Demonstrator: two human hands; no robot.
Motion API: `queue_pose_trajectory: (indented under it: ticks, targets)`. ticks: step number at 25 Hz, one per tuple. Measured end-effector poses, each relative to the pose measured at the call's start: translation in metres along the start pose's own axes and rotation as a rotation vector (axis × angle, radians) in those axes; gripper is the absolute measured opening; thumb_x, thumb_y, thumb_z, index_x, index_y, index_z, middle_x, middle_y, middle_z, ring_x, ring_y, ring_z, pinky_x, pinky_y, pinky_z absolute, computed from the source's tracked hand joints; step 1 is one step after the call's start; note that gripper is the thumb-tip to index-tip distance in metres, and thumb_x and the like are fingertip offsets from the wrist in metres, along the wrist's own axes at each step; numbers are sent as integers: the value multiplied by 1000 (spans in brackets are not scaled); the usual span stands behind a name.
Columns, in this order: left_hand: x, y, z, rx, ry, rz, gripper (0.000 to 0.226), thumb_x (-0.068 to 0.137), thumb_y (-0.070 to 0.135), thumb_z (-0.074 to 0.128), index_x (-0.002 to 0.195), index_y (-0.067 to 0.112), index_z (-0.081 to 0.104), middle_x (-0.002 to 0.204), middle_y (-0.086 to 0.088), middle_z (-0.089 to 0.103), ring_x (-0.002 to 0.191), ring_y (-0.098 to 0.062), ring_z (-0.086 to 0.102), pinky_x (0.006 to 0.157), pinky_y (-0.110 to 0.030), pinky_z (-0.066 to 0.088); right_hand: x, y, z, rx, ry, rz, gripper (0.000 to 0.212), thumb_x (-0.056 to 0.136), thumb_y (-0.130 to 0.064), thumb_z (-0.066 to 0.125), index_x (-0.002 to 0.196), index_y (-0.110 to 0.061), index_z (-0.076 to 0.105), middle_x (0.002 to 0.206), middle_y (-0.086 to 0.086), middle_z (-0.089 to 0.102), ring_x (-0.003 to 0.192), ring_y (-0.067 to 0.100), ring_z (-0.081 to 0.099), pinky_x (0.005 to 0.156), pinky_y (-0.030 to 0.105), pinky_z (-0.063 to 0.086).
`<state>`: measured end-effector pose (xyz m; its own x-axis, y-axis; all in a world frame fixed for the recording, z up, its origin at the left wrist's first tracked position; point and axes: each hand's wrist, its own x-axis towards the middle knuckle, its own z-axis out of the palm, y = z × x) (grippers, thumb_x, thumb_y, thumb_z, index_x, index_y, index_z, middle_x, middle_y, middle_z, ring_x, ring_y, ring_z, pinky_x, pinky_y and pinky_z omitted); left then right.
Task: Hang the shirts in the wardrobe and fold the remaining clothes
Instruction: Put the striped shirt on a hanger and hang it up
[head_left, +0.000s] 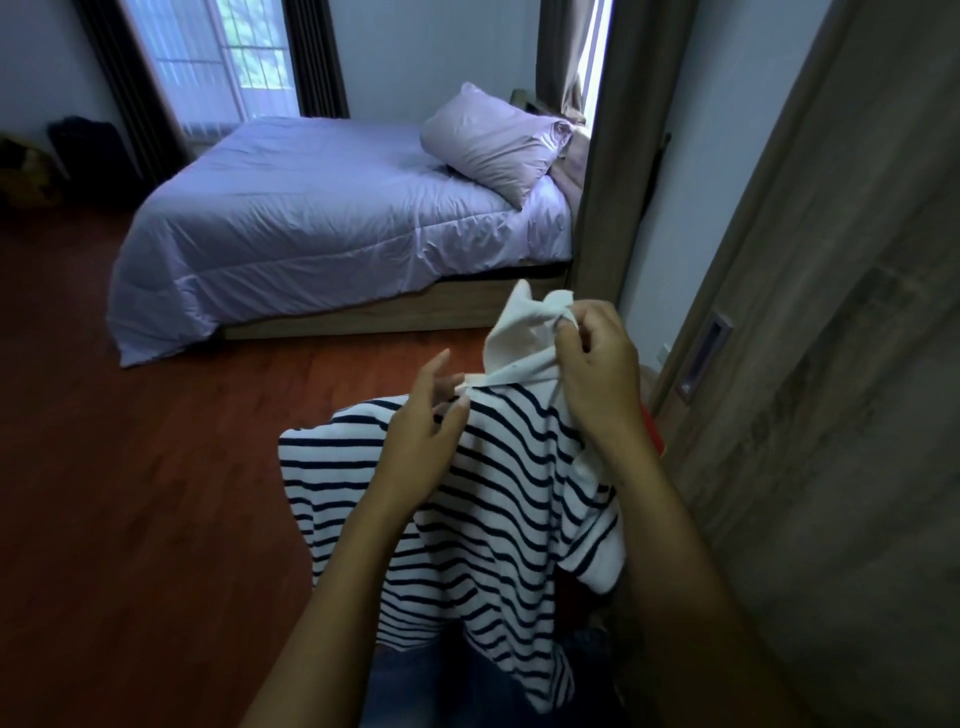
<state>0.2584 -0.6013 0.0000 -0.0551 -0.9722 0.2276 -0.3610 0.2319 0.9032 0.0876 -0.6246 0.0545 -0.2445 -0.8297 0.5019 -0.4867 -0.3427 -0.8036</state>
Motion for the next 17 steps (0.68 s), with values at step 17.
queue_pose_trajectory:
  ticks: [17]
  targets:
    - [20,85,-43,24,336,408,7,82,23,60,77,26,65,66,5,65,62,-1,56,64,-25,47,-65,-62,-34,321,307,206,13,92,-13,49,83,-18,57,100,9,56,83,0,55,76,17,43]
